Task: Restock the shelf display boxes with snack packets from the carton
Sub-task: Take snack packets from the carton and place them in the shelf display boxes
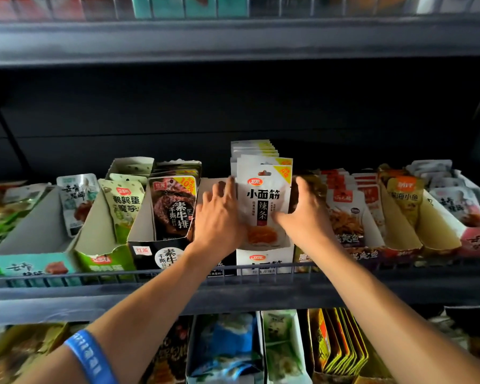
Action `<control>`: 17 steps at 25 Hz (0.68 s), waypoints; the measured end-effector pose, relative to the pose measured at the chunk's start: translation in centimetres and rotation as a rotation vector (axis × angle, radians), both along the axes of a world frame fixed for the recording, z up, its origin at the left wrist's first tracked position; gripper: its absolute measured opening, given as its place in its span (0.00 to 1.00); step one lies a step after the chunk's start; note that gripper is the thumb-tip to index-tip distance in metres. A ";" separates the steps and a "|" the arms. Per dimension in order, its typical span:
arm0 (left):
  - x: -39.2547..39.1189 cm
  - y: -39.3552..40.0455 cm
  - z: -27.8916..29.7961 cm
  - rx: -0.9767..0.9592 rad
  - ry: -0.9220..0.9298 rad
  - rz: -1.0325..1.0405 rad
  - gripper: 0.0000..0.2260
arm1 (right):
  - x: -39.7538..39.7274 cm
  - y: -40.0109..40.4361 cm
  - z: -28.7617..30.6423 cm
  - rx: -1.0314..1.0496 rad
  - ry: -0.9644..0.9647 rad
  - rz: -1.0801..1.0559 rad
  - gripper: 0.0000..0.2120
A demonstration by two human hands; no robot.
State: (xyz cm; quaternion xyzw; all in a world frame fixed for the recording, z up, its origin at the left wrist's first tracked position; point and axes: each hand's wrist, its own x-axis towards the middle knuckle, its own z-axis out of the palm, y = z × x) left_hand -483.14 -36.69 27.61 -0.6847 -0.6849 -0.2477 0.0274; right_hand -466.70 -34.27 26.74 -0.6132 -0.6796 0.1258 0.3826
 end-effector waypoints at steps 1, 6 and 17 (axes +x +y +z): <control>0.0 -0.1 -0.1 0.017 -0.050 -0.011 0.38 | 0.0 -0.1 0.0 0.018 -0.006 -0.003 0.37; -0.2 -0.4 -0.8 -0.012 -0.132 -0.050 0.31 | 0.3 -0.2 0.0 0.037 -0.080 0.035 0.30; -2.2 -14.8 -8.0 0.330 -0.415 -0.177 0.27 | -3.5 -17.8 -12.6 0.357 0.133 0.167 0.20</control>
